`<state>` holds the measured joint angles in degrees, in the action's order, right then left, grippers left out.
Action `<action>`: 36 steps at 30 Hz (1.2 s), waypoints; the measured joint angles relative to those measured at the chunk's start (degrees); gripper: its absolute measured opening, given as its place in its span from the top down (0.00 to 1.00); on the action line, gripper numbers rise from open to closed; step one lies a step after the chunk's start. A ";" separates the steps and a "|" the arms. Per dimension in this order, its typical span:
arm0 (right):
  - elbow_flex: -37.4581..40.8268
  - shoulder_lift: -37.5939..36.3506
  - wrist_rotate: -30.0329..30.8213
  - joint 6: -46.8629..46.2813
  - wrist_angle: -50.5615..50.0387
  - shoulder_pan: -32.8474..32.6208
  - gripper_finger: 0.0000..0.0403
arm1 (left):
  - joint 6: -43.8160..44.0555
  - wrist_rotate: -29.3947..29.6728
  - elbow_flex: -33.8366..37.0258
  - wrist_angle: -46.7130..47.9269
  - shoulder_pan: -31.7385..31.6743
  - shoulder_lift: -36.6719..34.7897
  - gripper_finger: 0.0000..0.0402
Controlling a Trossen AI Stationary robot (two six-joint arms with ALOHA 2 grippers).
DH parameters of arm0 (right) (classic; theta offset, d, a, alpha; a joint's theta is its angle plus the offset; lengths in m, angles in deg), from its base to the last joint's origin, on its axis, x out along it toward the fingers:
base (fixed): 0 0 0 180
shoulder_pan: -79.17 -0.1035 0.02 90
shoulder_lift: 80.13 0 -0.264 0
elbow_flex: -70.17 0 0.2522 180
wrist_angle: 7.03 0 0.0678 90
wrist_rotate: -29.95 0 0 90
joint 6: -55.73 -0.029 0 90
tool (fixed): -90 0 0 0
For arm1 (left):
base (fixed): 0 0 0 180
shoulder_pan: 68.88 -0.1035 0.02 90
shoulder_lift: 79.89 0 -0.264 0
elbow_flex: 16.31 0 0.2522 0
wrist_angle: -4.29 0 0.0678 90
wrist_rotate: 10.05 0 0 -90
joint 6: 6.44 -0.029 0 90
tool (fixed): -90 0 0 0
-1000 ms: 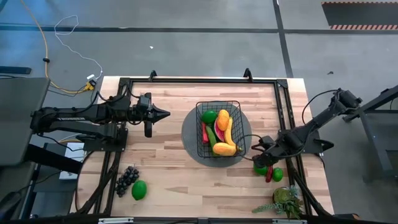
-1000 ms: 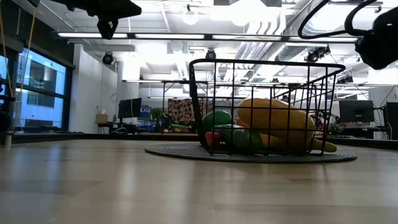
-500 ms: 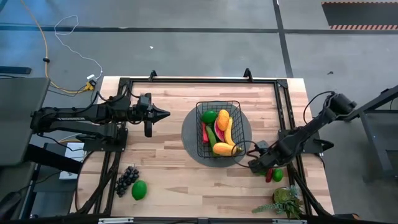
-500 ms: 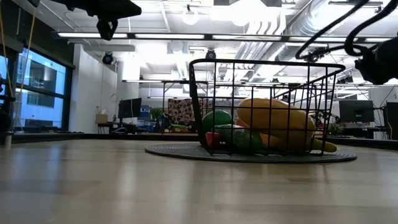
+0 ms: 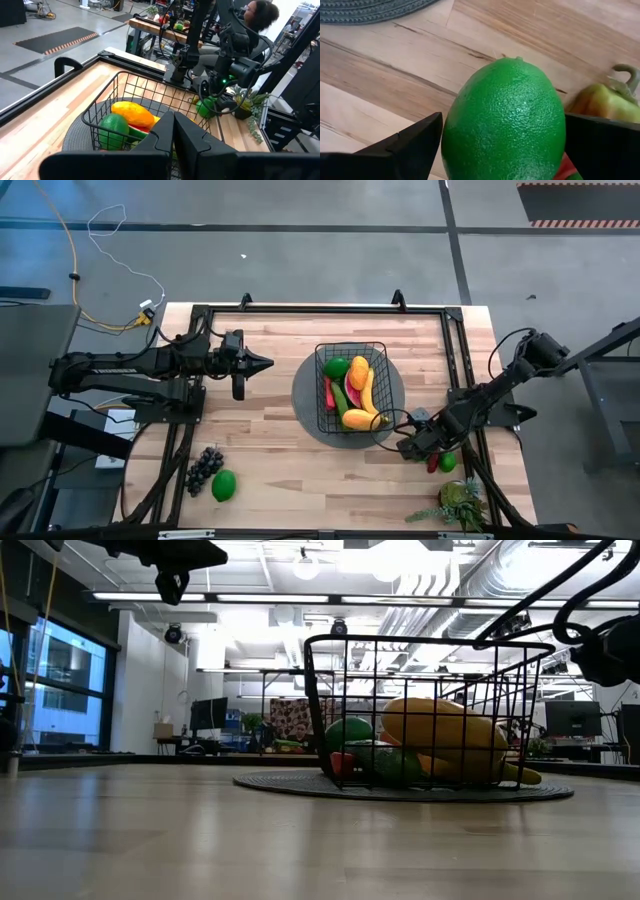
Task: Build produce basket
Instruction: Put the green lime into the black wire basket
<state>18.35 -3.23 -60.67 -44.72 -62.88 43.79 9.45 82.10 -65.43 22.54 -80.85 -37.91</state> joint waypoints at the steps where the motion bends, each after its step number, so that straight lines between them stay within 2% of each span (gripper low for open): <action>1: 0.00 0.00 -0.07 -0.01 -0.01 0.00 0.14 | 0.01 0.00 0.00 0.00 0.00 0.00 1.00; 9: 0.00 -0.07 -0.26 -0.01 -0.33 0.00 0.30 | -0.01 0.00 0.00 0.01 0.00 0.00 1.00; 14: -0.76 -0.65 -0.73 2.50 -1.19 0.00 0.29 | 0.00 0.00 0.00 0.00 0.00 0.00 1.00; 19: -3.41 -5.27 -3.79 13.87 -2.28 0.00 0.29 | 0.01 0.00 0.00 0.00 0.00 0.00 1.00; 24: -5.44 -12.58 -10.33 24.75 10.20 2.15 0.28 | -0.01 0.00 0.00 -0.02 0.00 0.00 1.00; 27: -6.51 -15.59 -11.40 28.10 19.53 6.29 0.28 | -0.01 0.00 0.00 -0.01 0.01 0.00 1.00; 31: -9.43 -16.57 -5.52 40.83 24.95 14.17 0.28 | -0.13 0.00 0.00 -0.05 0.00 0.00 1.00; 36: -13.24 -16.44 7.99 67.33 28.63 23.53 0.28 | -0.50 -0.35 0.00 -3.46 0.00 0.00 1.00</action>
<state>5.10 -19.66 -52.68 22.61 -34.25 67.33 8.95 81.76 -65.43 19.08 -80.85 -37.91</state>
